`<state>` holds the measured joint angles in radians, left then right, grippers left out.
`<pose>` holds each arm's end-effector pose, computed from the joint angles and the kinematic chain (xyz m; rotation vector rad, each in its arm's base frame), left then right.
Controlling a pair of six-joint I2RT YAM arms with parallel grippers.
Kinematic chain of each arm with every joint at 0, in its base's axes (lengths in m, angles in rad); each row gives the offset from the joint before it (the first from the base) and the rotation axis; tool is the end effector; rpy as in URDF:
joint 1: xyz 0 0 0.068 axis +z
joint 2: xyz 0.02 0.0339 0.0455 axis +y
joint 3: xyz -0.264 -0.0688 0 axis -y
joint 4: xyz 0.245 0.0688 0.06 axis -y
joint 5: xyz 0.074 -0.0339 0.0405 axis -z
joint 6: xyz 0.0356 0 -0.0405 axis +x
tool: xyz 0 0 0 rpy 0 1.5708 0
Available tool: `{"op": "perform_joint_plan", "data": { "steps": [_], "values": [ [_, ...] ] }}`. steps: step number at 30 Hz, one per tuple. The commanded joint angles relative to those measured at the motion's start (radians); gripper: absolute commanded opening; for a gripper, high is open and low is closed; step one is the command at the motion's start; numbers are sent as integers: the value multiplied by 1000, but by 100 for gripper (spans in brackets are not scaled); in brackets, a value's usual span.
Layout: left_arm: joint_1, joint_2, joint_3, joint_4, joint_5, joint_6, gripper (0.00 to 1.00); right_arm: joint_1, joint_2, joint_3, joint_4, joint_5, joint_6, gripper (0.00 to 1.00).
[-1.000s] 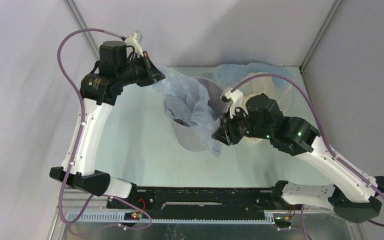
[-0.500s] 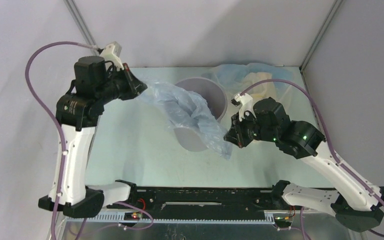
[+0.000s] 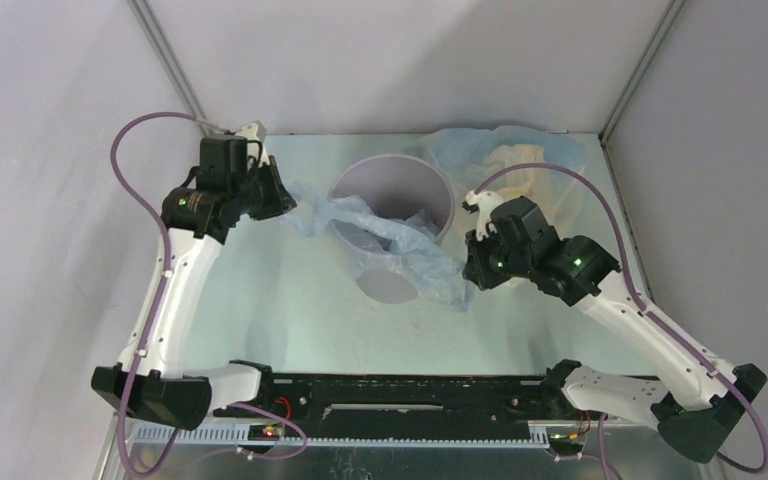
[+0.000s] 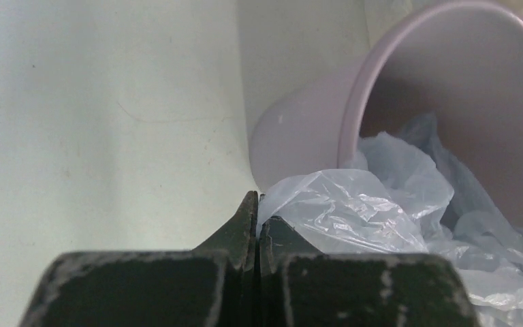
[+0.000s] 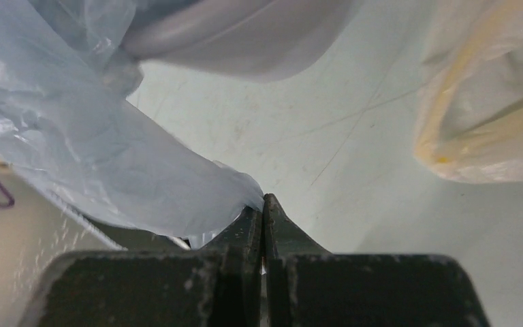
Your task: Put the trash bags into the trash bin
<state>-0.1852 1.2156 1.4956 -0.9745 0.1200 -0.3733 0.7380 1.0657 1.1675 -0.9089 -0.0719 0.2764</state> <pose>0.2263 -0.0467 0.4164 -0.1512 2.2910 -0.4289 0.1504 0.1402 0.3500 -0.5950 2.3773 0.5550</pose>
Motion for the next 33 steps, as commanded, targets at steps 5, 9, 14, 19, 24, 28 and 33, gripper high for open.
{"op": "perform_joint_plan", "data": {
  "steps": [5, 9, 14, 19, 24, 28, 33],
  "values": [
    [36, 57, -9, 282, -38, -61, 0, -163, -23, 11, 175, 48, -37, 3],
    [41, 146, 16, 299, 12, -69, 1, -212, 20, 11, 223, 26, -48, 5],
    [44, 209, -47, 385, 66, -106, 1, -245, 89, 12, 272, 5, -45, 8],
    [44, 260, -90, 458, 117, -130, 2, -251, 170, 11, 294, 5, -36, 9],
    [44, 294, -122, 507, 180, -140, 4, -253, 226, 1, 301, 7, -31, 9],
    [44, 307, -155, 539, 222, -157, 6, -257, 260, -22, 333, -8, -19, 7],
    [44, 310, -186, 566, 247, -167, 8, -264, 279, -63, 369, -38, -8, 7]
  ]
}}
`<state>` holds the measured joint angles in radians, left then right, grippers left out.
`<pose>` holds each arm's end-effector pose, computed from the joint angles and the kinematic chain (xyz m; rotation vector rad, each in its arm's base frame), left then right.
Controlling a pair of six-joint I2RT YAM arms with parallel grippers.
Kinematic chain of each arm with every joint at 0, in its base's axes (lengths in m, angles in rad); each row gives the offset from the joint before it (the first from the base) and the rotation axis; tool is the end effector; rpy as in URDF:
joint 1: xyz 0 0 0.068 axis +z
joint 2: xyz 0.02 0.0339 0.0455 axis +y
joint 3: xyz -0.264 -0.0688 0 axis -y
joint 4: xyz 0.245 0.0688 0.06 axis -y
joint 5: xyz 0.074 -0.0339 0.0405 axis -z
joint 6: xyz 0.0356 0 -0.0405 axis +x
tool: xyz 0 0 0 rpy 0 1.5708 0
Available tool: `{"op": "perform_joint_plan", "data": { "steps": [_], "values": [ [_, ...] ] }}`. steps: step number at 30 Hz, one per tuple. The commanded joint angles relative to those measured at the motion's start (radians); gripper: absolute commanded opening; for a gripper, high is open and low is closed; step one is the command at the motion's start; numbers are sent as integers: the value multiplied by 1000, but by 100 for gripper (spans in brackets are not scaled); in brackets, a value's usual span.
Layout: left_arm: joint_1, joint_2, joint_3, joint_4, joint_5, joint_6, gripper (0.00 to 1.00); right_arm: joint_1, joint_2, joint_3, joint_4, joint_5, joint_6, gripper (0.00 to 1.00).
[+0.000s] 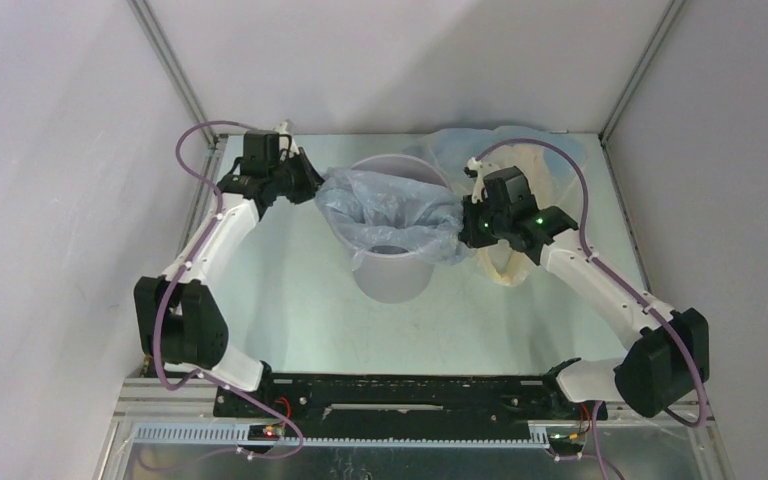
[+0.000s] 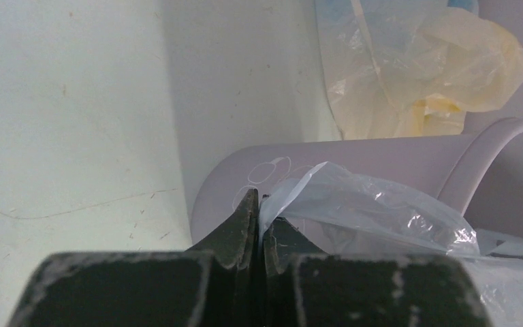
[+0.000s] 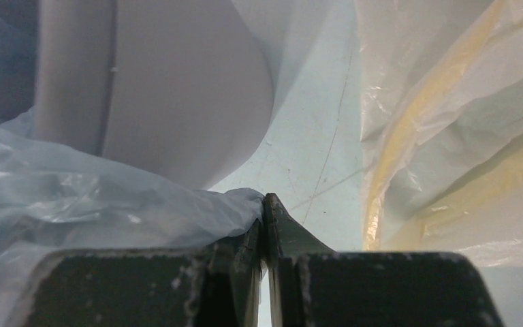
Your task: Put the trash bags into the trash bin
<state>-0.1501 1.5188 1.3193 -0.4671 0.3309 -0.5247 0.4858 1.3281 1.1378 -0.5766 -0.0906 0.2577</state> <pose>0.3373 -0.0627 0.3208 -0.2440 2.2844 -0.7289 0.2526 0.1370 0.3064 -0.3168 2.3619 0.4685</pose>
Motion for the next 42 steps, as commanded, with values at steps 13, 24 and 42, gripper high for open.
{"op": "perform_joint_plan", "data": {
  "steps": [13, 24, 42],
  "values": [
    [9, 30, -6, 93, 103, -35, 10, -41, -79, -143, 96, -119, 25, 8],
    [2, -31, -101, 212, 201, -97, 13, 117, -151, -213, 158, -207, 11, 18],
    [-25, -50, -204, 333, 243, -116, 15, 274, -209, -218, 45, 24, 10, 28]
  ]
}}
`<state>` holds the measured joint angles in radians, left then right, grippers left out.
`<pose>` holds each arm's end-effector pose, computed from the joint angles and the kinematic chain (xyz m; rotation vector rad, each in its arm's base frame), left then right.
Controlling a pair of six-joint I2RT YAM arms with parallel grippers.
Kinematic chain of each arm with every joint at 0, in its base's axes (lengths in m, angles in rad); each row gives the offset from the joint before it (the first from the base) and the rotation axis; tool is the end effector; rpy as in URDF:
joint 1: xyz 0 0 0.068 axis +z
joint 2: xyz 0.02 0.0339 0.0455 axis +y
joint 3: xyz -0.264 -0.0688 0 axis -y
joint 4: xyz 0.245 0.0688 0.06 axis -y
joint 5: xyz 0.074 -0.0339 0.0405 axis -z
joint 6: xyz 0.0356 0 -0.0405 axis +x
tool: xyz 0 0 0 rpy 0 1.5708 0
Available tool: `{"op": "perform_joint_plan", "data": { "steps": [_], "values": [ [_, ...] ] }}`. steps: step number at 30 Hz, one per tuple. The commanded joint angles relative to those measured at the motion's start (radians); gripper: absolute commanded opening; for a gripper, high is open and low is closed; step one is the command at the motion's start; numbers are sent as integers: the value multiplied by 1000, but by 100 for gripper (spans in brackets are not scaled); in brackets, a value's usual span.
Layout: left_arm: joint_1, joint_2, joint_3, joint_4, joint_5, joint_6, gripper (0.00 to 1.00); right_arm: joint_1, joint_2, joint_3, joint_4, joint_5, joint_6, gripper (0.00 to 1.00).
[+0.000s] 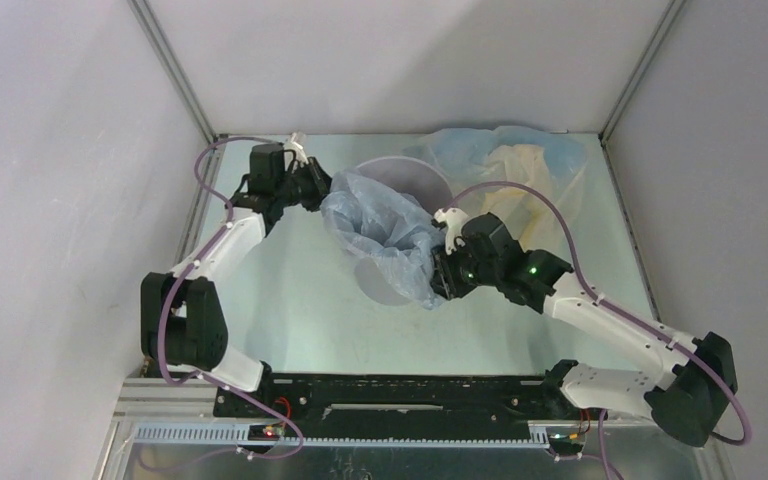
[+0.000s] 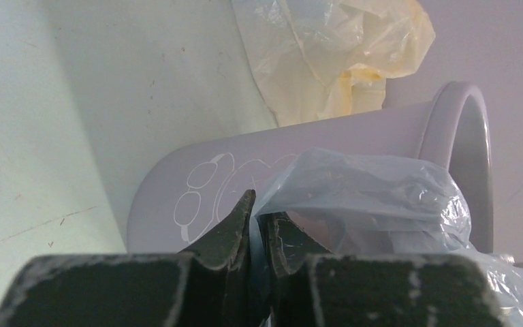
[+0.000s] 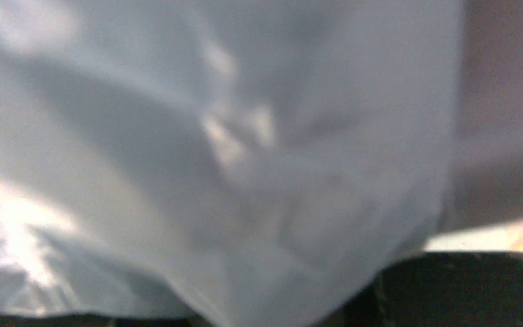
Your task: Put the trash bags into the trash bin
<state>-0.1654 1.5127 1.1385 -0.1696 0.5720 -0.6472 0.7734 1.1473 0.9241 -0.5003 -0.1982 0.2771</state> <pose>0.3357 -0.0756 0.2896 -0.1690 2.2028 -1.0745 0.1706 0.1764 0.2864 -0.6931 2.2977 0.7484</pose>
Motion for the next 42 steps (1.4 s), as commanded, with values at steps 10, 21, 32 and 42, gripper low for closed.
{"op": "perform_joint_plan", "data": {
  "steps": [10, 21, 32, 42],
  "values": [
    [14, -53, -111, 96, -98, -6, 5, -166, 9, -58, 16, 112, -7, 18],
    [14, -42, -94, 113, -94, 18, 15, -238, 90, -80, 97, 84, 0, 20],
    [15, -59, -49, 113, -92, 12, 30, -289, -105, -76, 58, 98, -35, 51],
    [15, -46, 1, 113, -48, 0, 27, -298, -288, 83, -35, 86, -154, 59]
  ]
}}
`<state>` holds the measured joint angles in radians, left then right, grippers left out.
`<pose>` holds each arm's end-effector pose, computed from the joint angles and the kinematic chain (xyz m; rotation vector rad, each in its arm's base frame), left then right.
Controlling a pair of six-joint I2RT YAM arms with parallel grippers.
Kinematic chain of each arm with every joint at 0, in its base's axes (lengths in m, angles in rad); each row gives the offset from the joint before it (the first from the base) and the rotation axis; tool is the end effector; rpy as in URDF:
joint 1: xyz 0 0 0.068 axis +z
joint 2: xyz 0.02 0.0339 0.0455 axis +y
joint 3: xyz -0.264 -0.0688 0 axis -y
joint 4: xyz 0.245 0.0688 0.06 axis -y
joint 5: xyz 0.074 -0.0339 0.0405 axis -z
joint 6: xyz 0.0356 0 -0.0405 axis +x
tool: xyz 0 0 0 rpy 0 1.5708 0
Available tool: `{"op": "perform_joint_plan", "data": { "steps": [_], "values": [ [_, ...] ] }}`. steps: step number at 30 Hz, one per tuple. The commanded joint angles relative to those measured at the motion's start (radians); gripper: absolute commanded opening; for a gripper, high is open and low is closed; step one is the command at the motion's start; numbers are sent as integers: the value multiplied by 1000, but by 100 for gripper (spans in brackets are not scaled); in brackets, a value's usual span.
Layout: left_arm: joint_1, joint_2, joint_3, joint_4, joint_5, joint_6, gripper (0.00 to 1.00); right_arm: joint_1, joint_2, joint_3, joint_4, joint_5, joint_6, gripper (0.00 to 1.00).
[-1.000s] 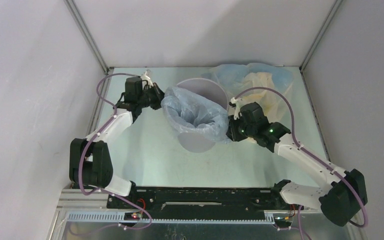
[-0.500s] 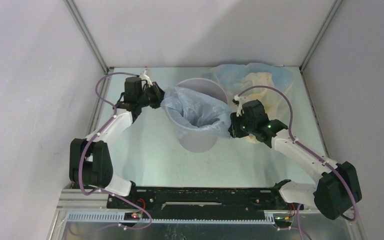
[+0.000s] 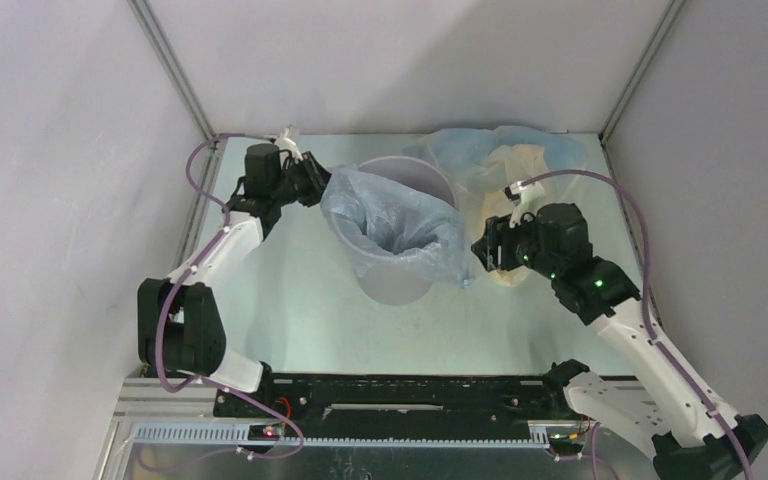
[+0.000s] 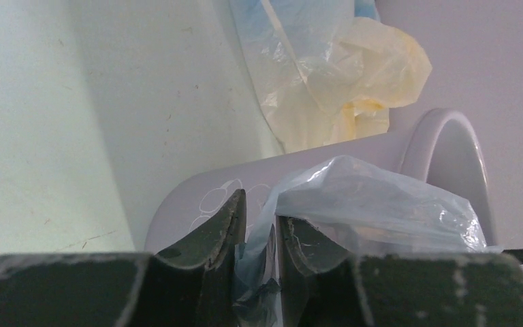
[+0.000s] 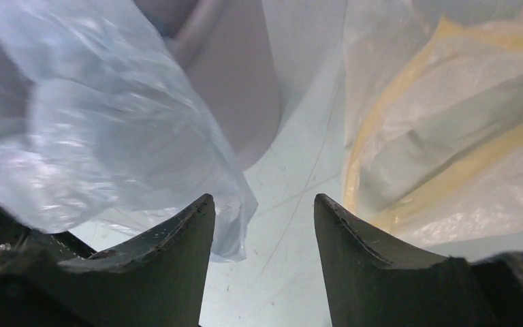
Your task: Put the trash bags into the trash bin
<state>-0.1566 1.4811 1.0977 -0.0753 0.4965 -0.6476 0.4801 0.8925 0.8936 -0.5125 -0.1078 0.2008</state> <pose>0.3336 -0.0698 0.2938 -0.1889 2.1107 -0.9974 0.1709 0.0933 0.3258 -0.3616 2.0911 0.5225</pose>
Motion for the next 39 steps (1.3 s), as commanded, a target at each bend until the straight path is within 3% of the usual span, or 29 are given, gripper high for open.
{"op": "perform_joint_plan", "data": {
  "steps": [1, 6, 12, 20, 30, 32, 37, 38, 39],
  "values": [
    [6, -11, 44, 19, 33, 2, 27, -4, -33, 136, -16, -17, -89, 59],
    [5, 7, 55, 19, 47, -4, 24, -9, 66, 279, 15, -166, -112, 55],
    [3, 18, 59, 19, 55, 3, 21, -12, 253, 437, 27, -340, -96, 59],
    [0, 32, 70, 21, 78, 8, 21, -12, 506, 673, -33, -433, -77, 59],
    [-4, 39, 92, 22, 89, 3, 20, -13, 641, 752, -75, -541, -68, 52],
    [-4, 39, 95, 22, 89, 3, 20, -12, 655, 756, -76, -555, -66, 46],
    [-4, 45, 103, 22, 88, 3, 20, -19, 684, 782, -81, -589, -63, 6],
    [-5, 47, 105, 23, 88, 3, 20, -25, 686, 785, -78, -572, -54, 0],
    [-5, 49, 107, 22, 87, 2, 20, -36, 685, 786, -69, -553, -40, 0]
  ]
}}
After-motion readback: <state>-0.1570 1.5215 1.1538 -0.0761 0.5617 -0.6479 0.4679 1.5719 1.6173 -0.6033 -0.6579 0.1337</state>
